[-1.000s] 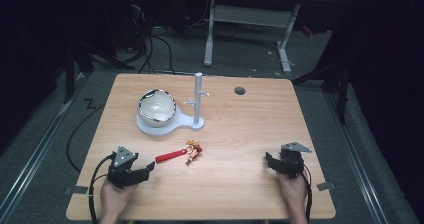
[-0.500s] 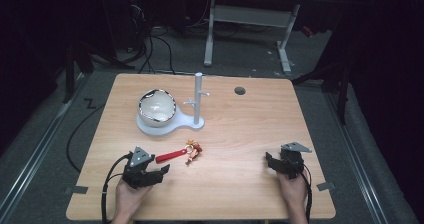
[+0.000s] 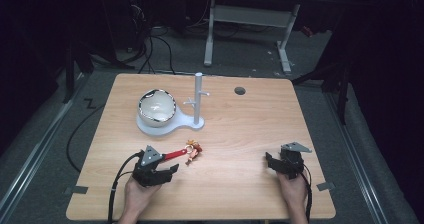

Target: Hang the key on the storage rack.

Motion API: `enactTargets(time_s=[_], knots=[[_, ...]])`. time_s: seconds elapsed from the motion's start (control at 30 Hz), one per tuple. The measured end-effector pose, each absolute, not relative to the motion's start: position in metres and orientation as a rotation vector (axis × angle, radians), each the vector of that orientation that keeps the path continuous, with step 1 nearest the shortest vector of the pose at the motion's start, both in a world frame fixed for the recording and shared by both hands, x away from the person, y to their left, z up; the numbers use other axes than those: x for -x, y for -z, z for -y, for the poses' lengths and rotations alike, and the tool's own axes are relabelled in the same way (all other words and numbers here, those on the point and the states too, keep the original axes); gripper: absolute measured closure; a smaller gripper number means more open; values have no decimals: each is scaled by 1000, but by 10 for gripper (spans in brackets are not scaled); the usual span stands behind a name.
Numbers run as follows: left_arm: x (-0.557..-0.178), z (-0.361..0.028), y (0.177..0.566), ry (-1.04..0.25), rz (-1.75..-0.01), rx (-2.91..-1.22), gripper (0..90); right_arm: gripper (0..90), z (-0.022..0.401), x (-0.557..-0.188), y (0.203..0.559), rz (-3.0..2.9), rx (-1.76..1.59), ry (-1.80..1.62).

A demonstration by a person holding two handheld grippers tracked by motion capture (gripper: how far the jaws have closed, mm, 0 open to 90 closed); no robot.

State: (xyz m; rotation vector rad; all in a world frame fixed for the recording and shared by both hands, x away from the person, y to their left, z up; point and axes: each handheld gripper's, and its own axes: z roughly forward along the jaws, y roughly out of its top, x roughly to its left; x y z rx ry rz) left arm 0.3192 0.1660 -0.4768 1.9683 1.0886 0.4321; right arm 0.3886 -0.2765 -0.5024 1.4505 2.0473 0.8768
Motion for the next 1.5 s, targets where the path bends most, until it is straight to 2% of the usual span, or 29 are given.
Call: enactTargets(time_s=[0.8, 1.5], knots=[[-351, -117, 485, -421, -1037, -2051, 398, 337, 277, -389, 502, -2048, -1450, -877], [-372, -86, 493, -512, -1037, -2100, 530, 337, 277, -388, 502, -2051, -1446, -878]])
